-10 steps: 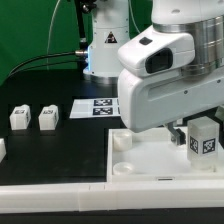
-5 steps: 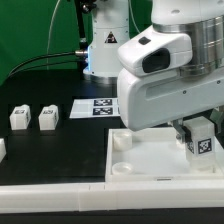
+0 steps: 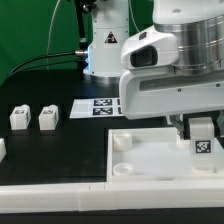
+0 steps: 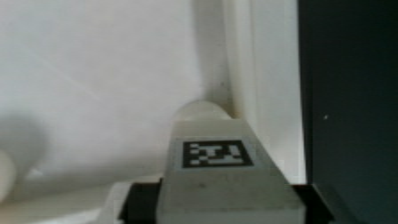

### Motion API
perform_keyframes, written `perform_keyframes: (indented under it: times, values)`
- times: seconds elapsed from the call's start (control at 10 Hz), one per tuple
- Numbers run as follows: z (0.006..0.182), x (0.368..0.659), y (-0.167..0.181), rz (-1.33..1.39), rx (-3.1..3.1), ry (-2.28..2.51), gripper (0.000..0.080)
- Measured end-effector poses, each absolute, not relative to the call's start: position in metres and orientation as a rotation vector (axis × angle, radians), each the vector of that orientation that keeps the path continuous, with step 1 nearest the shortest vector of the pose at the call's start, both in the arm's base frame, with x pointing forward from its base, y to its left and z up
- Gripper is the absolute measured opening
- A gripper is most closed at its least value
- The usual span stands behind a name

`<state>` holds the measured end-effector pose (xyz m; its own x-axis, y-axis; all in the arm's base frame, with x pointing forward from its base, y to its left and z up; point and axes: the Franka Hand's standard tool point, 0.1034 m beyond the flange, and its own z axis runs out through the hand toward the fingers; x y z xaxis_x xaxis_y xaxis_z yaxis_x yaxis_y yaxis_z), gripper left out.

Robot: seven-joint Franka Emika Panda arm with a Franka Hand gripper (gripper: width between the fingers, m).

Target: Assemble one leg

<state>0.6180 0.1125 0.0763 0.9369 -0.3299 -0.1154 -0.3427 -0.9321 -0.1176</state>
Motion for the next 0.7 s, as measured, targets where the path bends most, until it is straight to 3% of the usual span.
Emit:
perform_keyframes:
  times: [0.7]
  values:
    - [0.0736,0.6193,0.1168,0.190,-2.562,1.622,0.0294]
